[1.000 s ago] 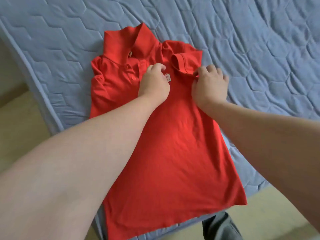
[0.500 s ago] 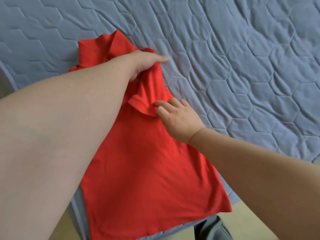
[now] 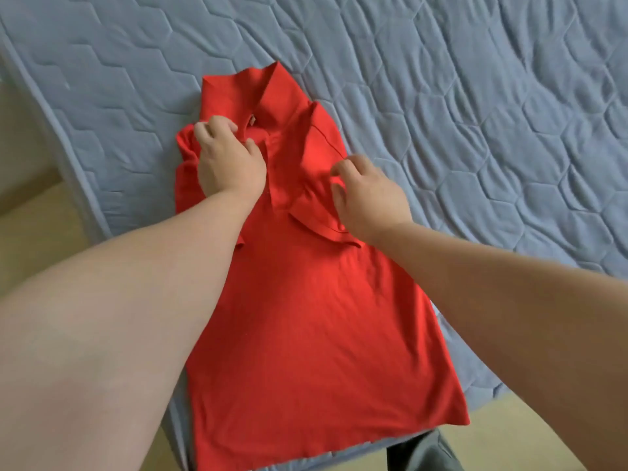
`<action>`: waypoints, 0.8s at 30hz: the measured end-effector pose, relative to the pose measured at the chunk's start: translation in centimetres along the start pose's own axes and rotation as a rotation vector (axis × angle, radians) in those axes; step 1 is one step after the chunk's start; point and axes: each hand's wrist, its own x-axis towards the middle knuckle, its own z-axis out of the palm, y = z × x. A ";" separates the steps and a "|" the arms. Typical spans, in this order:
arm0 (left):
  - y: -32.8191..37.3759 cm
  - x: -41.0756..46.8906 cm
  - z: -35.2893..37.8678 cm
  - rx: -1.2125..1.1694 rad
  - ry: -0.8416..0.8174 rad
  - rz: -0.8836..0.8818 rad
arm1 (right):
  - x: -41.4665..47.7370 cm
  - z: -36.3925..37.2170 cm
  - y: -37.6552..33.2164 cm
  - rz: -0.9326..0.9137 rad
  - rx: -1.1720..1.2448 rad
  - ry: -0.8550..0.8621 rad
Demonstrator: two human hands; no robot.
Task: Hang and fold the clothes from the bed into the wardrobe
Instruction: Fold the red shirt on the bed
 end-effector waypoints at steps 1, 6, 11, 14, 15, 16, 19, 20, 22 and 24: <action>-0.8 0.3 -0.5 0.017 0.061 -0.062 | 1.3 -0.1 -0.5 0.072 0.031 0.005; -3.9 3.2 -1.6 -0.010 0.056 -0.460 | 7.7 0.3 -2.5 0.359 0.197 0.077; -5.8 5.8 -1.4 0.112 -0.198 -0.410 | 11.2 1.9 -2.5 0.493 0.121 -0.045; -7.0 7.1 -2.0 0.151 -0.241 -0.407 | 12.3 1.8 -1.7 0.586 0.098 0.062; -7.5 7.6 -2.1 0.153 -0.267 -0.419 | 12.7 1.6 -1.4 0.635 0.104 0.086; -8.1 8.1 -2.0 0.133 -0.305 -0.437 | 13.0 1.5 -1.2 0.670 0.107 0.086; -9.1 8.9 -1.8 0.048 -0.361 -0.537 | 13.6 1.4 -1.4 0.704 0.105 0.011; -9.0 8.9 -1.9 0.056 -0.336 -0.508 | 13.8 1.4 -1.6 0.688 0.099 -0.001; -8.9 9.0 -2.2 0.137 -0.343 -0.409 | 14.2 1.4 -1.8 0.623 0.067 0.012; -8.6 9.1 -2.4 0.221 -0.330 -0.314 | 14.7 1.1 -2.3 0.560 0.015 -0.003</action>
